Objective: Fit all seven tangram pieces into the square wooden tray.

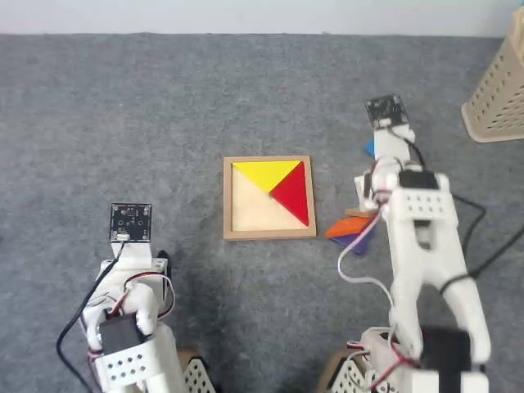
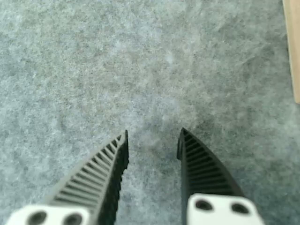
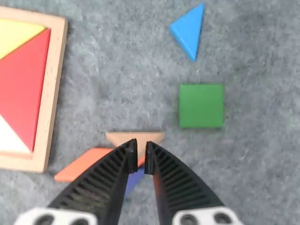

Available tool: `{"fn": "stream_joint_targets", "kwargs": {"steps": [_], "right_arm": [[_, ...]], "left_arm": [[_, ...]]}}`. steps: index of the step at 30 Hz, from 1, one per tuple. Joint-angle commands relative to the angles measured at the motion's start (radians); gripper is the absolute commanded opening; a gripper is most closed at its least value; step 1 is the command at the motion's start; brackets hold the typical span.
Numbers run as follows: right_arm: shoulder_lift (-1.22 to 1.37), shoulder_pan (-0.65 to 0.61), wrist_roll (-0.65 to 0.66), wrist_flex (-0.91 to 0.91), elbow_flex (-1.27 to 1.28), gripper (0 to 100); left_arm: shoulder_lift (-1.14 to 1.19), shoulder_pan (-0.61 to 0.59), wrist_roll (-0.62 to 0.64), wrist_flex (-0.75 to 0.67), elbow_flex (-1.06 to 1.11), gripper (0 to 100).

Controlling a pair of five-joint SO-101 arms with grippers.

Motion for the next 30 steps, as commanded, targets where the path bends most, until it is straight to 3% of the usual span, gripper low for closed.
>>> {"fn": "stream_joint_targets", "kwargs": {"steps": [1, 6, 10, 16, 21, 27, 30], "right_arm": [[-0.091, -0.062, 0.091, 0.018, 0.018, 5.9], [-0.031, -0.196, 0.279, 0.074, 0.046, 11.0], [0.042, -0.202, 0.393, 0.067, 0.055, 21.6], [0.154, -0.202, 0.505, 0.013, 0.055, 23.2], [0.226, -0.199, 0.508, -0.036, 0.048, 23.2], [0.237, -0.159, 0.42, -0.047, 0.011, 22.8], [0.237, -0.136, 0.379, -0.048, -0.003, 16.5]], "left_arm": [[-0.008, -0.003, -0.006, 0.003, -0.012, 17], [-0.008, -0.003, -0.006, 0.003, -0.012, 17], [-0.008, -0.003, -0.006, 0.003, -0.012, 17], [-0.008, -0.003, -0.006, 0.003, -0.012, 17], [-0.008, -0.003, -0.006, 0.003, -0.012, 17], [-0.008, -0.003, -0.006, 0.003, -0.012, 17], [-0.008, -0.003, -0.006, 0.003, -0.012, 17]]}}
